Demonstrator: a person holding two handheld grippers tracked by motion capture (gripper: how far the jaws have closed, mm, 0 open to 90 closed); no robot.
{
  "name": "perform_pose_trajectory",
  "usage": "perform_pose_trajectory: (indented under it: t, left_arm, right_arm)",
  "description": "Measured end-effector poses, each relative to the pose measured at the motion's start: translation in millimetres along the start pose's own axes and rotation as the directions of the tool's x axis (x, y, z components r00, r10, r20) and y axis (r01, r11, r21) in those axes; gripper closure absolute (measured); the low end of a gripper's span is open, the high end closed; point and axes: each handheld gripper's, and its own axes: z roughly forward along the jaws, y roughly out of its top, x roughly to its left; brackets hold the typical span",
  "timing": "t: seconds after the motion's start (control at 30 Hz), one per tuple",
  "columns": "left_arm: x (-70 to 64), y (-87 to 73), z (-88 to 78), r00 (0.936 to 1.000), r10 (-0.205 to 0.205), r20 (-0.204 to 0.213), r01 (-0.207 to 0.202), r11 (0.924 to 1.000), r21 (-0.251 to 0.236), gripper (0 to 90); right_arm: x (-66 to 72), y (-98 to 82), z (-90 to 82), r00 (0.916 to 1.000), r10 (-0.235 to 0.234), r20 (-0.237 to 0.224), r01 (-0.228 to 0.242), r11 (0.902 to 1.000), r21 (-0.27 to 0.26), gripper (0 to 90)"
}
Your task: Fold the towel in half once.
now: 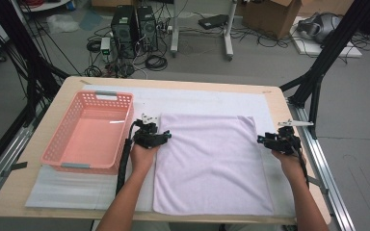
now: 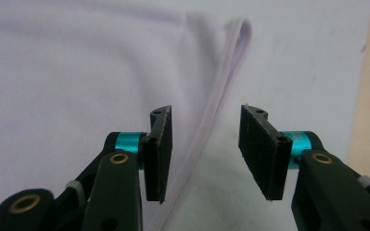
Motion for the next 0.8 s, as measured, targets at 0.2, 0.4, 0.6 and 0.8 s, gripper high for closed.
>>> perform_pose_trajectory:
  t: [0.2,0.4,0.6,0.8]
  left_arm:
    - [-1.5,-5.0,-5.9,0.9998,-0.010,0.016,0.010,0.9999,0.010,45.9]
    - [-6.5,-9.1,-16.6,0.9987,0.027,0.044,-0.029,0.9983,0.050,43.7]
    - [-14.5,-10.6,-30.4,0.9943,0.051,0.093,-0.051,0.9987,-0.009,44.4]
    - [-22.5,-22.3,-41.2,0.9885,0.074,0.132,-0.068,0.9963,-0.053,44.3]
  right_arm:
    - [9.9,-13.8,8.6,0.9994,0.020,0.029,-0.021,0.9991,0.036,84.8]
    - [19.3,-18.4,2.7,0.9926,0.023,0.119,-0.023,0.9997,0.001,63.9]
    - [22.9,-34.5,-29.4,0.9971,0.042,0.064,-0.037,0.9960,-0.082,60.1]
    - [27.9,-55.0,-54.1,0.9991,-0.009,0.042,0.013,0.9957,-0.091,61.8]
